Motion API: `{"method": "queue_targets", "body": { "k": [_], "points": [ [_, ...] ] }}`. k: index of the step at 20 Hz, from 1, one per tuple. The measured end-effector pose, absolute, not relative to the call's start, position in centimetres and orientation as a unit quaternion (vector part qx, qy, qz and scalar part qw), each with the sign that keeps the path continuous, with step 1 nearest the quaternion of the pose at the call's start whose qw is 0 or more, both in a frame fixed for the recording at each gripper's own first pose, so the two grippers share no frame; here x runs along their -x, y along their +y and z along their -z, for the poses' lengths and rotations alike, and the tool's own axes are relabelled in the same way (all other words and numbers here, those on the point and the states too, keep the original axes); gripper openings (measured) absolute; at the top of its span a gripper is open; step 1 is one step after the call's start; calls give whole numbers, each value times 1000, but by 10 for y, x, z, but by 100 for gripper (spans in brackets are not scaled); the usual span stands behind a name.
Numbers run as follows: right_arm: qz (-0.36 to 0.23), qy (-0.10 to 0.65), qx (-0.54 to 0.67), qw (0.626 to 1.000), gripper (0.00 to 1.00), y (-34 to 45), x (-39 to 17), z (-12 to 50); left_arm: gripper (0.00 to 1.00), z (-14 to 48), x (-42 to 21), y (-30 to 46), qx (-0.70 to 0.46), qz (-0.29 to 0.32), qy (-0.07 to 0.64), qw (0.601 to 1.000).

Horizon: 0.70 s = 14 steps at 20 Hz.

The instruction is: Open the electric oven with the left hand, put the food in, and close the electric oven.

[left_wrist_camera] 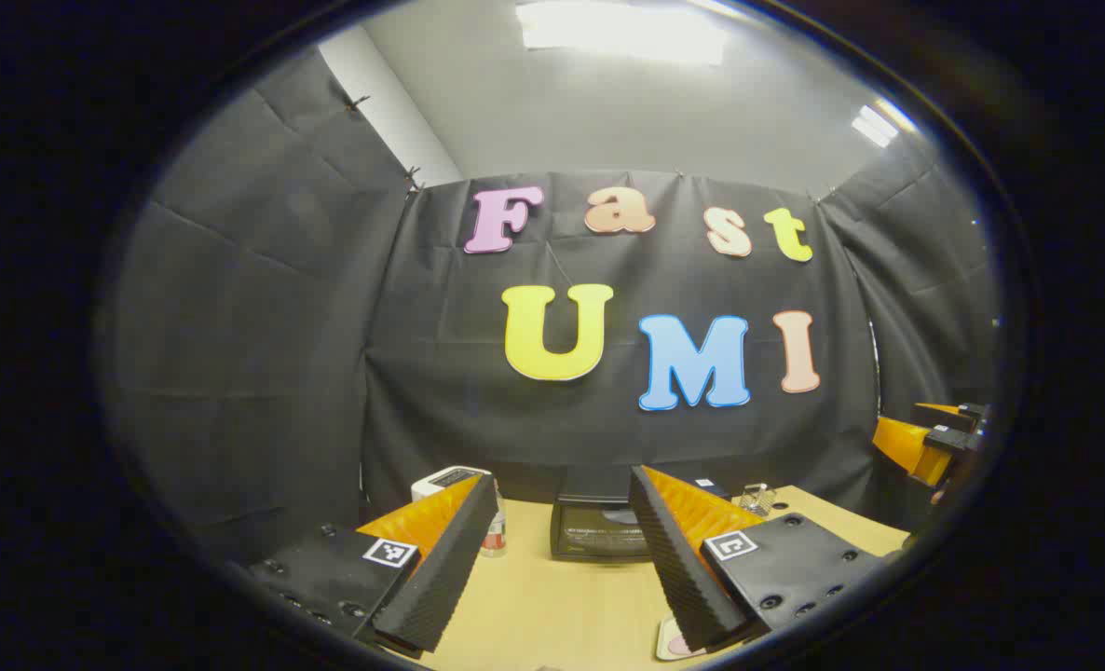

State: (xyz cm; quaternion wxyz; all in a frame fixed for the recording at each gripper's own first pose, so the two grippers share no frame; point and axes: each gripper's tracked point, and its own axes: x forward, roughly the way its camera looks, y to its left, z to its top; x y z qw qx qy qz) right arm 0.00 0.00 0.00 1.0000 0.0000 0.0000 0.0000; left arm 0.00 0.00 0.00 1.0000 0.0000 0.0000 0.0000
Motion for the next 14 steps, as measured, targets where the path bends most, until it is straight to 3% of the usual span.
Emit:
{"method": "queue_targets", "body": {
  "k": [14],
  "points": [
    [11, -20, 26, 999, 99, -41, 21, -5, 100, -3, 16, -39, -14, 11, -9, 1000]
  ]
}}
